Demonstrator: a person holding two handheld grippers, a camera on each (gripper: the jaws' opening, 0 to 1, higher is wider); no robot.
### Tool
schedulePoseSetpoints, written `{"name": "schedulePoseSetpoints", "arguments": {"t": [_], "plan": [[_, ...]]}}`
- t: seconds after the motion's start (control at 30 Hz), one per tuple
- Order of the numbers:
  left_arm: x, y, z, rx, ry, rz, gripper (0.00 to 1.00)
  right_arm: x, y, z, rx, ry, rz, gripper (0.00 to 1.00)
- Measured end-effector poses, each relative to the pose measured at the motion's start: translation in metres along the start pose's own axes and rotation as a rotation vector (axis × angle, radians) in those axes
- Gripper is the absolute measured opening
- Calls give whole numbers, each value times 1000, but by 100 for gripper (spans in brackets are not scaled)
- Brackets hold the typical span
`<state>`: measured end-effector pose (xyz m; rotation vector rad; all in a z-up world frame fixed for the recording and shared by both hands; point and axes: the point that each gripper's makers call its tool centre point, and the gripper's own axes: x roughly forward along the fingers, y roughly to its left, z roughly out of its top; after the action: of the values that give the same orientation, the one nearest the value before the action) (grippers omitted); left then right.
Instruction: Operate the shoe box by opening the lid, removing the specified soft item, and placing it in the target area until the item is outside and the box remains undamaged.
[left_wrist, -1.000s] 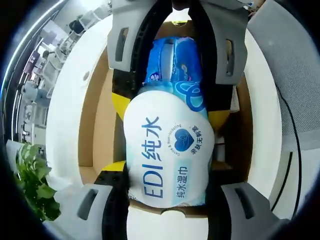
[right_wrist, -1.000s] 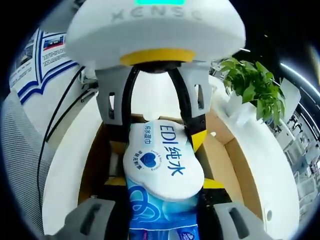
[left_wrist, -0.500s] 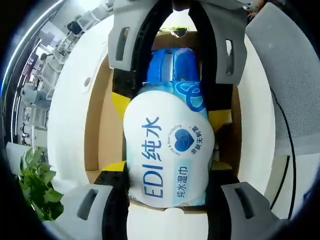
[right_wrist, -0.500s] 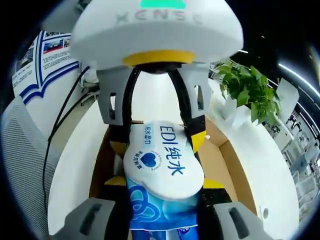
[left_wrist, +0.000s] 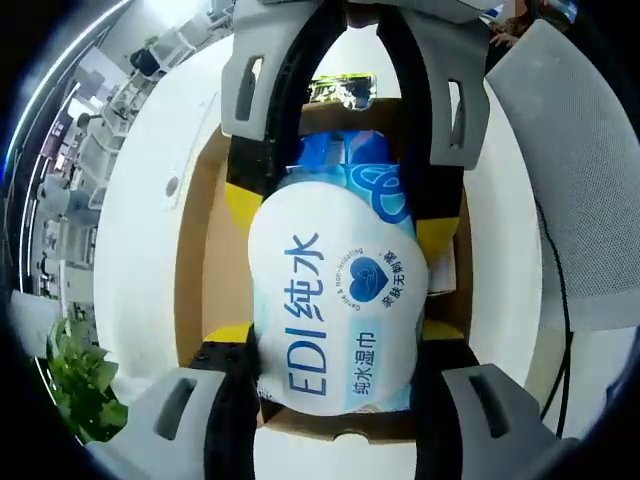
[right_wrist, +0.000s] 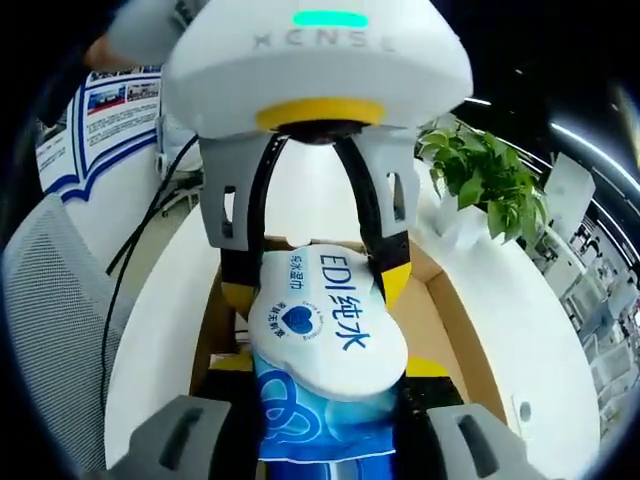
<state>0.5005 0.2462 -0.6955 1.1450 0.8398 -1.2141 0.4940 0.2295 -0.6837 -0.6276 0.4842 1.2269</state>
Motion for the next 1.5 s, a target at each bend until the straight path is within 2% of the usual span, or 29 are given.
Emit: {"name": "schedulePoseSetpoints", "arguments": {"t": [0.5,1.17,1.5], "plan": [[3,2,52,26,-40,-21,60,-43,-10,-26,27,1,-18,48],[15,1,121,70,-47,-67,60,-97,-19,-68,79,0,-37,48],[22,5,152,89,-46,-63,60,-121,-29,-87,87,-5,-54,48]]}}
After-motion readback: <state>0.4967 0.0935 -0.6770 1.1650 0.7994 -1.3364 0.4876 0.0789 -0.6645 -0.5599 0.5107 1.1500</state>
